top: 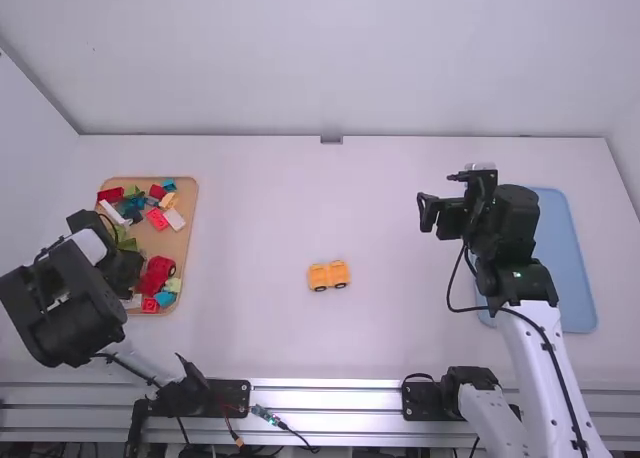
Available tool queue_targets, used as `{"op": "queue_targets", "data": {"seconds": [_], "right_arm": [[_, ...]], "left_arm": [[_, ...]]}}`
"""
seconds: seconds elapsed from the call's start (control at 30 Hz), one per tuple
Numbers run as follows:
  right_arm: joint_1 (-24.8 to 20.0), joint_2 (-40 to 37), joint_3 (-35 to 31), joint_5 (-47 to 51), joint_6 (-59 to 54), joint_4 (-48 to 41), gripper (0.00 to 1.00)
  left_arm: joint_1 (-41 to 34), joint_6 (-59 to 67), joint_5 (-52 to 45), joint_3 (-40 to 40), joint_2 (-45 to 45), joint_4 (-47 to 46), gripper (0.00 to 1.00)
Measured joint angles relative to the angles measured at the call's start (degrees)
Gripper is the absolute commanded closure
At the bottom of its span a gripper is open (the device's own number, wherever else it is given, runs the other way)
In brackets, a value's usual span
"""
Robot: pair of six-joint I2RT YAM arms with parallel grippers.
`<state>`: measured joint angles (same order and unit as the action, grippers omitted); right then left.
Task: Assemble lego blocks to make yellow taxi
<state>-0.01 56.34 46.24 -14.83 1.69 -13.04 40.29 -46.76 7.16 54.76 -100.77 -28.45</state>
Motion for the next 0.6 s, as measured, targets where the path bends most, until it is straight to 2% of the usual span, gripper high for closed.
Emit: {"op": "queue_targets", "data": {"seconds": [0.6], "right_arm": [[0.0,0.0,0.0,0.0,-0.2,0.0,0.01]], "left_arm": [[0.0,-2.1,0.3,0.0,0.0,3.4,0.37]]}}
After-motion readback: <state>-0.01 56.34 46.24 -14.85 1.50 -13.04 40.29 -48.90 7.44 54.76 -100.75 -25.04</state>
